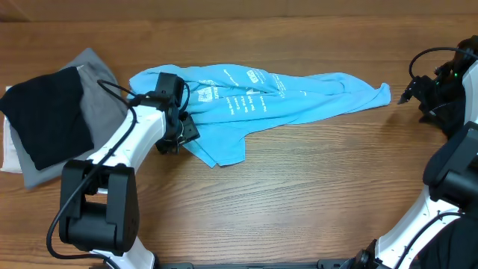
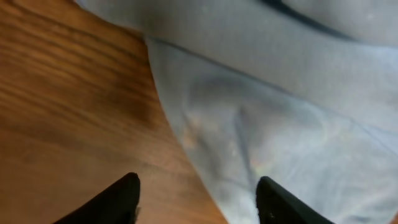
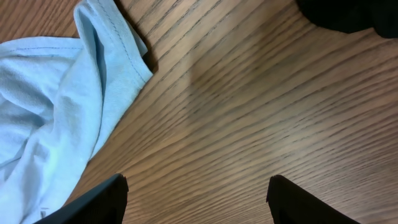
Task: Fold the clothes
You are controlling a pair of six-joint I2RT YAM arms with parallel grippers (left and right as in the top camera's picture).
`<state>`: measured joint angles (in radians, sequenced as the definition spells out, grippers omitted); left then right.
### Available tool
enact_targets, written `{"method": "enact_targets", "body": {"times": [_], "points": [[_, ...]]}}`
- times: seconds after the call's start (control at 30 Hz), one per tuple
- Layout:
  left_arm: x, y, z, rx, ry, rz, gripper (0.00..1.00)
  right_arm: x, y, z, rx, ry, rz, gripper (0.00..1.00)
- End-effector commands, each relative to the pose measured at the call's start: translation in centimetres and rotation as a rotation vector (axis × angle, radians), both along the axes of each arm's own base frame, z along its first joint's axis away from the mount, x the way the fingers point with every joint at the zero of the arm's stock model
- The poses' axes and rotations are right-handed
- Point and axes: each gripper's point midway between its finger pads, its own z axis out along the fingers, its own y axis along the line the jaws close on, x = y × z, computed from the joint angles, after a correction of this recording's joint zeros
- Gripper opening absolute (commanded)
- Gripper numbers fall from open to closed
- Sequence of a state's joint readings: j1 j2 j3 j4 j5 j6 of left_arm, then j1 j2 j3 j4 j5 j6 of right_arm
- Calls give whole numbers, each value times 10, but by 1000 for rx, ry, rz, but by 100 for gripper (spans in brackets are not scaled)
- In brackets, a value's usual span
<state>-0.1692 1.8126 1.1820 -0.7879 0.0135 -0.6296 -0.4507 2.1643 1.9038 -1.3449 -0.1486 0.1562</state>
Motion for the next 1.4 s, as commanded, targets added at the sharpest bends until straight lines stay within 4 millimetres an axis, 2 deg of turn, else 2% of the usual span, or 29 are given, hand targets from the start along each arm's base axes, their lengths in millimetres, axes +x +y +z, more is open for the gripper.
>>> {"method": "enact_targets", "body": {"times": [0.0, 0.3, 0.6, 0.67, 0.7, 0.83, 0.97, 1.03, 1.13, 1.2, 1.37], "points": [[-4, 13, -17, 15, -2, 42, 64, 6, -4, 18, -33, -47, 8, 76], [12, 15, -23, -1, -69, 56, 67, 6, -4, 18, -33, -47, 8, 76], [9, 6, -55, -49, -2, 34, 65, 6, -4, 18, -33, -47, 8, 77], [9, 2, -60, -68, 7, 31, 57, 6, -4, 18, -34, -47, 8, 77], [9, 0, -62, -82, 10, 28, 49, 6, -4, 18, -34, -47, 8, 77], [12, -4, -59, -99, -2, 18, 4, 6, -4, 18, -34, -48, 8, 77], [10, -5, -55, -108, 12, -23, 4, 5, -4, 18, -33, -46, 8, 79], [6, -5, -49, -103, 33, -43, 4, 5, -3, 18, -32, -43, 8, 81], [-3, -4, -21, -91, 80, -108, 4, -1, -1, 16, -19, -18, 8, 82], [-16, -2, 13, -89, 129, -169, 4, -8, 3, 9, -4, 12, 9, 82], [-42, 3, 66, -133, 175, -243, 4, -18, 21, -8, 85, 44, 11, 82]]}}
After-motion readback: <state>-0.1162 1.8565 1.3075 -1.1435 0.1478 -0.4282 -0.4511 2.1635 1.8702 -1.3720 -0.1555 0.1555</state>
